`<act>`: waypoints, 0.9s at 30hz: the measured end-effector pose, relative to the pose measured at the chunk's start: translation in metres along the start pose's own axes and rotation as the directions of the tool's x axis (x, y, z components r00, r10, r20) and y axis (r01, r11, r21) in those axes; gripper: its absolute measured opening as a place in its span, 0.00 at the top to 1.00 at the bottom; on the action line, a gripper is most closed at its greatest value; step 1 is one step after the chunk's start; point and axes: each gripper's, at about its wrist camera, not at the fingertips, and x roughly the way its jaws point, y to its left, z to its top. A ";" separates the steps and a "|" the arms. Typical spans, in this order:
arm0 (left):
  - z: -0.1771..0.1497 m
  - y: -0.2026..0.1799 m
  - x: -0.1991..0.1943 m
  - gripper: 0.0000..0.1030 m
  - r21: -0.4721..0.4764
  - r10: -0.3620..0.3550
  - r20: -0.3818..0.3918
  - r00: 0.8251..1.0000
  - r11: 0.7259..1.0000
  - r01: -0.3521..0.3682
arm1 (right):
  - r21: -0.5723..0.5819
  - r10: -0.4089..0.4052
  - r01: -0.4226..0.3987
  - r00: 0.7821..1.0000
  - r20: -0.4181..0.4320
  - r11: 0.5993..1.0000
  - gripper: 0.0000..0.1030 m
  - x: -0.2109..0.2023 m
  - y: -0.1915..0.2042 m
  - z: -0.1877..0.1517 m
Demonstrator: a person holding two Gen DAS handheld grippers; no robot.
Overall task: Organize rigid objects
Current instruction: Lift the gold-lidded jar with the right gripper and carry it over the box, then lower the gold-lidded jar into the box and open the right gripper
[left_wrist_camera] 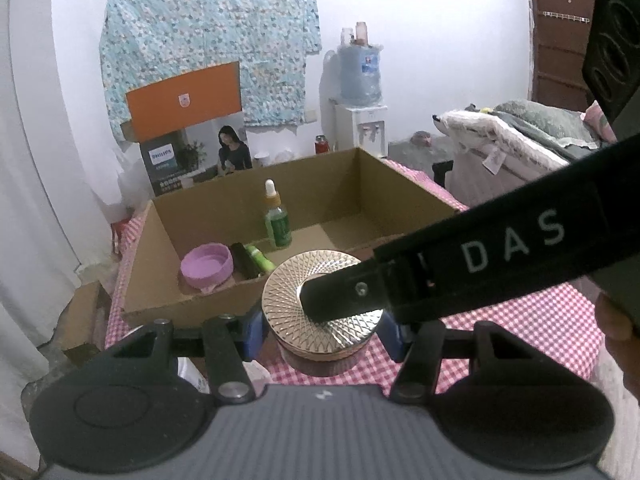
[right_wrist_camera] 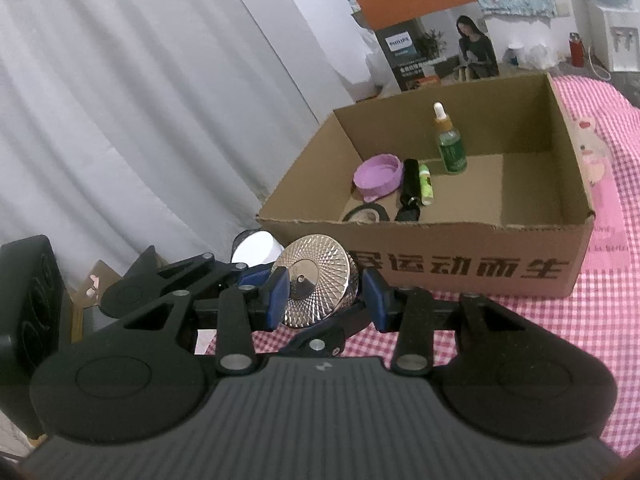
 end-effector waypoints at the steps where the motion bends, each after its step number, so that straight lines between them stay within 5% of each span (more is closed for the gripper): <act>1: 0.002 0.000 -0.001 0.45 0.000 0.002 0.006 1.000 1.000 -0.002 | -0.004 -0.001 0.001 1.000 0.004 1.000 0.61 0.001 0.001 0.002; 15: 0.066 0.022 0.019 0.45 -0.040 0.002 0.062 0.998 0.999 0.000 | -0.086 -0.021 0.026 0.998 0.062 0.996 0.61 -0.008 0.012 0.066; 20: 0.090 0.033 0.051 0.45 -0.099 -0.032 0.009 0.999 0.995 0.032 | -0.075 -0.027 0.029 0.999 0.038 0.997 0.60 0.002 -0.002 0.097; 27: 0.098 0.046 0.117 0.45 -0.172 -0.104 -0.143 0.984 0.982 0.079 | -0.021 -0.055 0.053 0.993 -0.104 0.998 0.57 0.041 -0.043 0.130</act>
